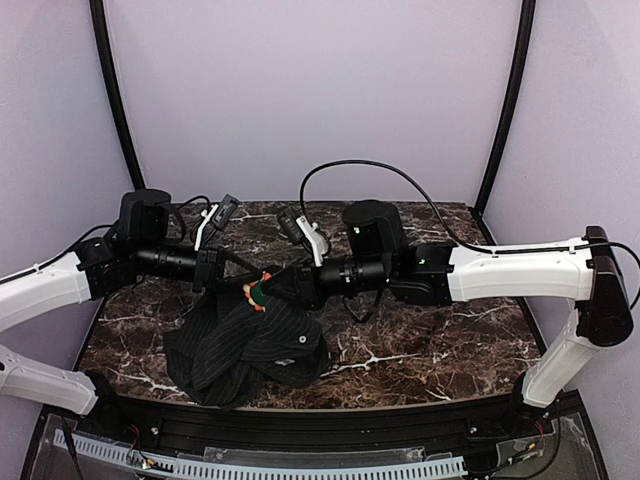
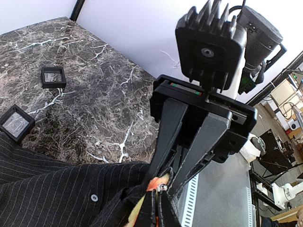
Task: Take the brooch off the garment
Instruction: Pass from the right arm to the left
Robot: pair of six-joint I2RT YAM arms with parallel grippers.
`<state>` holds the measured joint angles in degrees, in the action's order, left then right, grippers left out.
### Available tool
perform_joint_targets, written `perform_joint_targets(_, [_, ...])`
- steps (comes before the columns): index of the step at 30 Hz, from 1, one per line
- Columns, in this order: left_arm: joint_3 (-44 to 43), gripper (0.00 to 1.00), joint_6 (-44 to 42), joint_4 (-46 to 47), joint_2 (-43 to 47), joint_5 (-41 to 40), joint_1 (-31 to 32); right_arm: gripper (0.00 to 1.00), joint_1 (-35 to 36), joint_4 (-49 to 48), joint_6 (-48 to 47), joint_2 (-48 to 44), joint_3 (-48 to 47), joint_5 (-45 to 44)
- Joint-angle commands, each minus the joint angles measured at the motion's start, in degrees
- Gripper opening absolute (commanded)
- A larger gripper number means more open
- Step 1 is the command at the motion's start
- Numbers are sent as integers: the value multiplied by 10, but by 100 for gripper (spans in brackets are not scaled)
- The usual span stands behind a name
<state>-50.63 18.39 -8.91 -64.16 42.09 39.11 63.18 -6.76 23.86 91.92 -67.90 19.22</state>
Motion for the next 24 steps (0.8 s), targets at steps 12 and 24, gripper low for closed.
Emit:
perform_joint_targets(12, [22, 1, 12, 65, 19, 13, 2, 47, -1, -59, 14, -32, 31, 20])
perform_joint_targets(24, [51, 1, 43, 129, 47, 52, 1, 86, -31, -224, 76, -76, 142, 100])
